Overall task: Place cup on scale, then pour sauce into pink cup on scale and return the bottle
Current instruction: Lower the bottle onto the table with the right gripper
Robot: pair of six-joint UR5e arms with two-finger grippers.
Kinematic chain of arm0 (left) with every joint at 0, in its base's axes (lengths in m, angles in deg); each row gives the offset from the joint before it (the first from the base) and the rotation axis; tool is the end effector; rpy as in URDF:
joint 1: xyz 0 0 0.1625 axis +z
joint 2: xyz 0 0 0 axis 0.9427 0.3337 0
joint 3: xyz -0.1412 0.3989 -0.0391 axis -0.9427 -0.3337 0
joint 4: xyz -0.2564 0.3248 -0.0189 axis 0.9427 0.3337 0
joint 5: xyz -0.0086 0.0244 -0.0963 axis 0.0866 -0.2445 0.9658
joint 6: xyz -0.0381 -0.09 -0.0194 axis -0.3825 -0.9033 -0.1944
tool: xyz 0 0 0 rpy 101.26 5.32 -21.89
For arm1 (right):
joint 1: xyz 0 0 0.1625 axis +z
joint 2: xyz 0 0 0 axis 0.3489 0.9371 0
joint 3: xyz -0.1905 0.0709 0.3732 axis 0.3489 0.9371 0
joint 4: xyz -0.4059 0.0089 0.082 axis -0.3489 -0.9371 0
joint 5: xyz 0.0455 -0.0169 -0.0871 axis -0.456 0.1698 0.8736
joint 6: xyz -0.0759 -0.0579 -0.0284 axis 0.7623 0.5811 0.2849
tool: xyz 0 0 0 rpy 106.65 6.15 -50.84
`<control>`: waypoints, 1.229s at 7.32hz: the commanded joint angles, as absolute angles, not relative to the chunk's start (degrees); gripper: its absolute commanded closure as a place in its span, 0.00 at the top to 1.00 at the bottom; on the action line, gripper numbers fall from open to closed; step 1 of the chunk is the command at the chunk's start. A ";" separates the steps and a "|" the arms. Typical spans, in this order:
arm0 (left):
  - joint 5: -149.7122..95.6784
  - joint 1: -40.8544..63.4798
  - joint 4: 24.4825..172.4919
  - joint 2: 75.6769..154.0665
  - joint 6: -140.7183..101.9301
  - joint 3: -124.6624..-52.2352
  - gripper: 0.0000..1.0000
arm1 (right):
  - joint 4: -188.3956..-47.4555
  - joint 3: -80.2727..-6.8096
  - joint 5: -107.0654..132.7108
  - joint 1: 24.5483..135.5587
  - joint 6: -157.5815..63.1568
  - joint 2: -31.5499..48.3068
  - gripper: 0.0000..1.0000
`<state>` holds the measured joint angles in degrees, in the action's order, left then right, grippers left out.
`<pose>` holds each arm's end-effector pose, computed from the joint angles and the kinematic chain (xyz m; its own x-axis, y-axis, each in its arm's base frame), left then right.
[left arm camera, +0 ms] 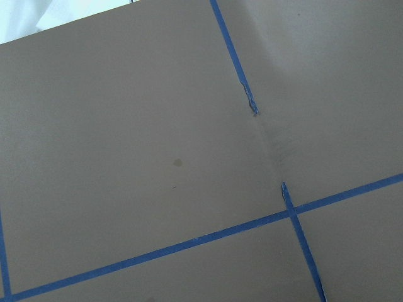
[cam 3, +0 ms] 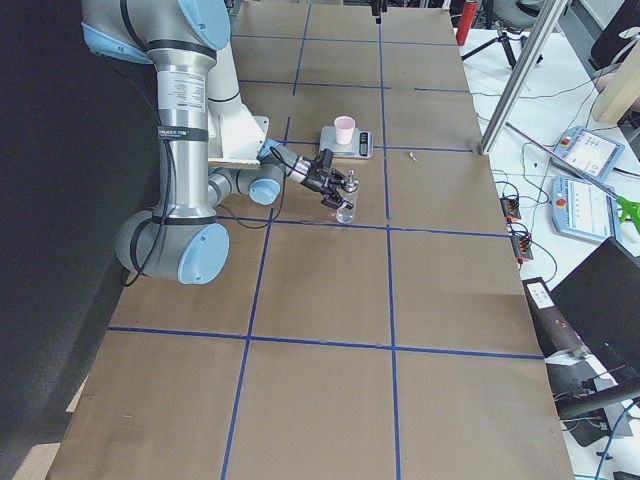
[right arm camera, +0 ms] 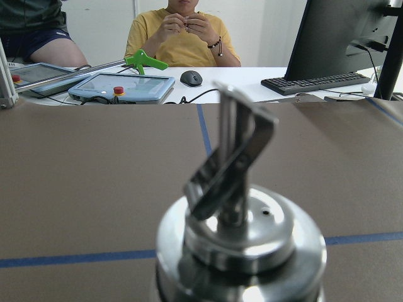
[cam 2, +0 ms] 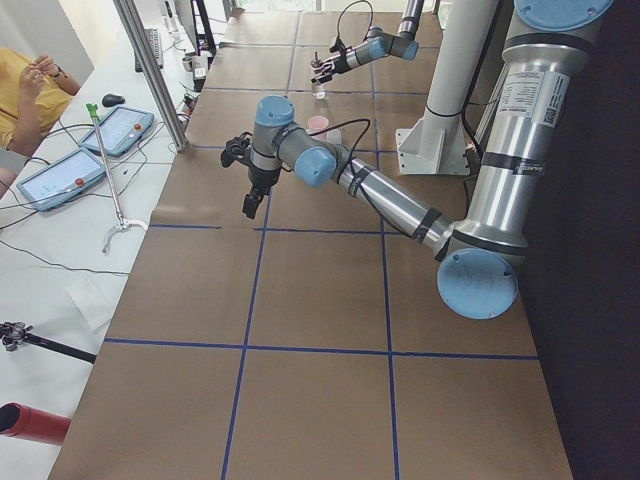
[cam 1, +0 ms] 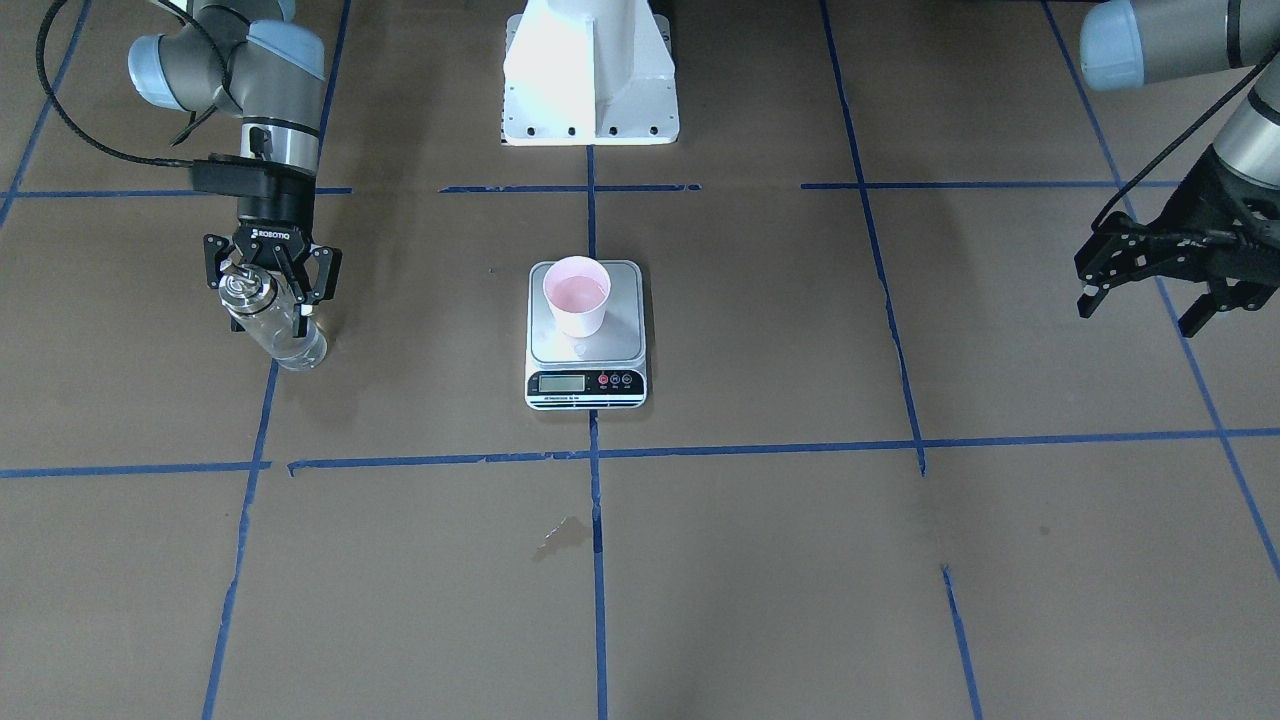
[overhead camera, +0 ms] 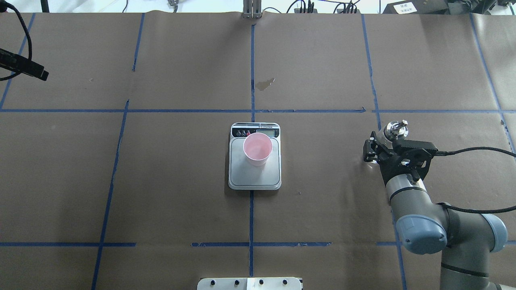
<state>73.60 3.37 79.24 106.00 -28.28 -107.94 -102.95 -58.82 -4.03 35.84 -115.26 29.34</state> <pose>0.1379 -0.5335 0.3816 0.7199 0.2892 -0.6310 -0.0183 0.9167 0.3993 -0.4107 -0.3308 0.4434 0.7374 0.1403 0.6607 -0.6322 0.4878 0.6020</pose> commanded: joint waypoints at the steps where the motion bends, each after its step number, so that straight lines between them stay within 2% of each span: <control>1: 73.62 3.36 79.24 106.09 -28.31 -107.87 1.00 | -102.88 -58.83 -3.88 35.80 -115.52 29.27 0.99; 4: 73.62 3.45 79.24 106.09 -28.66 -107.96 1.00 | -102.79 -59.35 -3.10 34.23 -115.53 29.62 1.00; 7: 73.62 3.45 79.24 106.35 -30.15 -108.05 1.00 | -102.79 -64.78 -1.95 29.93 -115.53 35.49 1.00; 9: 73.62 3.36 79.24 106.44 -30.15 -108.13 1.00 | -102.70 -65.16 -0.55 26.85 -115.88 36.91 1.00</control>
<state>73.62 3.40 79.24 106.35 -30.09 -108.10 -102.77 -64.64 -1.44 28.86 -115.72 35.50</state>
